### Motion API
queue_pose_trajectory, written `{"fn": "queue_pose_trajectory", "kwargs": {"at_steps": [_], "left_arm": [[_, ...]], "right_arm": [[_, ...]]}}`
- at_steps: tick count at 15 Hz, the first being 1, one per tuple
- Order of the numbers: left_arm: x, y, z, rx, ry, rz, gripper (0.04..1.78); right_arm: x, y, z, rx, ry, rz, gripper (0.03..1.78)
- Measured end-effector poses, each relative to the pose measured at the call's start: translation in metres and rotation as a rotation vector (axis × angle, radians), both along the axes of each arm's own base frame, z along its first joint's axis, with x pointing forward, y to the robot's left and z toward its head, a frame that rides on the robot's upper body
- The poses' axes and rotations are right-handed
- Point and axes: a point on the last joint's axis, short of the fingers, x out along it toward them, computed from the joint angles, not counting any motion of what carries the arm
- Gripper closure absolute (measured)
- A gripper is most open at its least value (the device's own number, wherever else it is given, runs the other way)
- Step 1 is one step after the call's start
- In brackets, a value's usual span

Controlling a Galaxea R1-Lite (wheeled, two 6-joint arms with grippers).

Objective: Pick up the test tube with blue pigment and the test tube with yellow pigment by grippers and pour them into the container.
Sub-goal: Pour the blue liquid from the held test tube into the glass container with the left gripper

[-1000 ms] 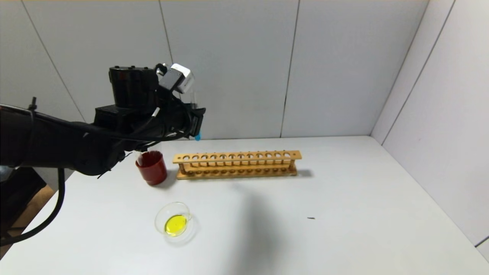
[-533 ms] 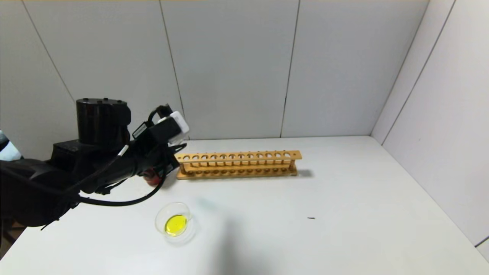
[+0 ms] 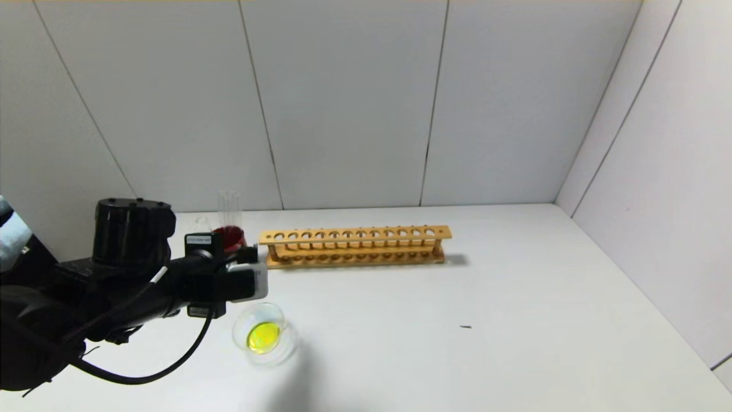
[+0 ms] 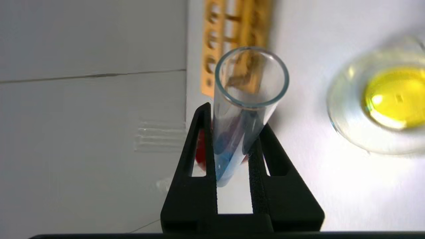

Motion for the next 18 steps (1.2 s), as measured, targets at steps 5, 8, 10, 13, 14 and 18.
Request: {"fn": "queue_pose_trajectory", "kwargs": {"at_steps": [5, 8, 10, 13, 14, 18], "left_arm": [[-0.01, 0.019, -0.03, 0.175, 0.071, -0.022, 1.5], [-0.008, 0.028, -0.037, 0.253, 0.08, -0.028, 1.5], [-0.004, 0.03, -0.04, 0.3, 0.075, -0.036, 1.5], [0.007, 0.029, -0.042, 0.37, 0.062, -0.054, 1.5], [0.012, 0.028, -0.041, 0.397, 0.05, -0.067, 1.5], [0.021, 0.027, -0.044, 0.48, 0.039, -0.078, 1.5]], "right_arm": [[0.0, 0.0, 0.0, 0.0, 0.0, 0.0, 0.06], [0.0, 0.0, 0.0, 0.0, 0.0, 0.0, 0.06], [0.0, 0.0, 0.0, 0.0, 0.0, 0.0, 0.06], [0.0, 0.0, 0.0, 0.0, 0.0, 0.0, 0.06], [0.0, 0.0, 0.0, 0.0, 0.0, 0.0, 0.06], [0.0, 0.0, 0.0, 0.0, 0.0, 0.0, 0.06]]}}
